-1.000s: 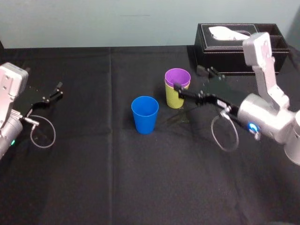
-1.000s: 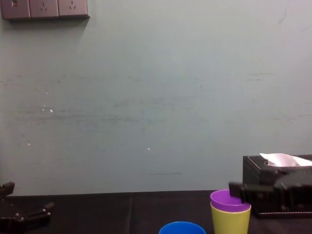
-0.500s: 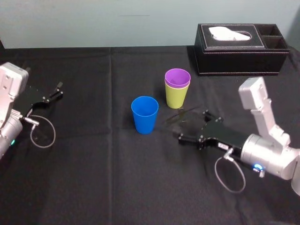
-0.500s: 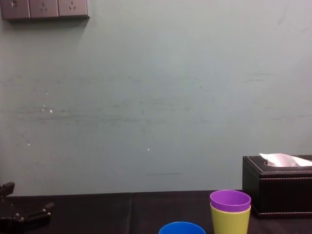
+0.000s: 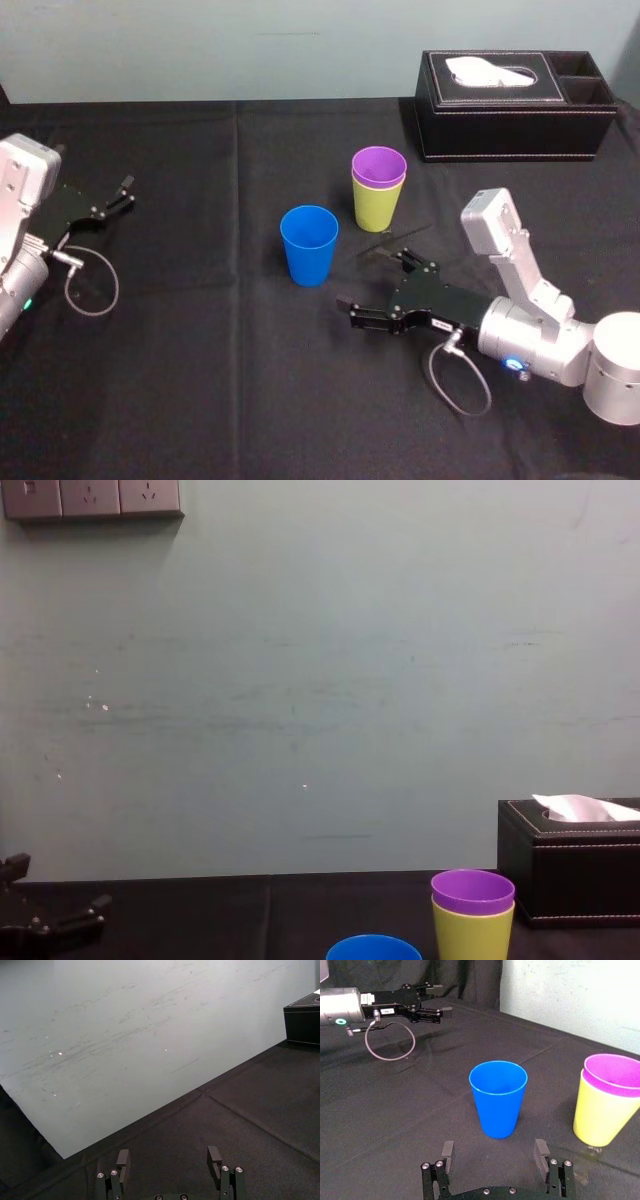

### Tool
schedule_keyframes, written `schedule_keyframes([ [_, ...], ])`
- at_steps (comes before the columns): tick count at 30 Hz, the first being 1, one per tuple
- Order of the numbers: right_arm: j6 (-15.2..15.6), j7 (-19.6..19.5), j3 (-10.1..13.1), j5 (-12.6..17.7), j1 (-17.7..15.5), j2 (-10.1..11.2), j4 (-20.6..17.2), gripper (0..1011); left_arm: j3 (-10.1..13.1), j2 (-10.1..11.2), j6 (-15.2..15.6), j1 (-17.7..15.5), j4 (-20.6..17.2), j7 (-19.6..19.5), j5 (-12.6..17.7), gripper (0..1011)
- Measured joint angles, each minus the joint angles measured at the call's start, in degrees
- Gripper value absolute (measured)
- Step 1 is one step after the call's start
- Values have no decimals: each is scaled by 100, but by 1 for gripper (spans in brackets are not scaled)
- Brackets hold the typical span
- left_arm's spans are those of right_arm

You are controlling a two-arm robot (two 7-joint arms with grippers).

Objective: Stack the three plastic cups sequentially using one hand.

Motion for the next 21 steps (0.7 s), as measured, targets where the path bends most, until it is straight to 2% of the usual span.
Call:
schedule_keyframes([
  [8, -227, -133, -69, -112, 114, -275, 239, 1003, 0, 0, 0, 0, 0, 0, 0, 1010],
  [21, -230, -126, -175, -109, 294, -554, 496, 1003, 0, 0, 0, 0, 0, 0, 0, 1010],
])
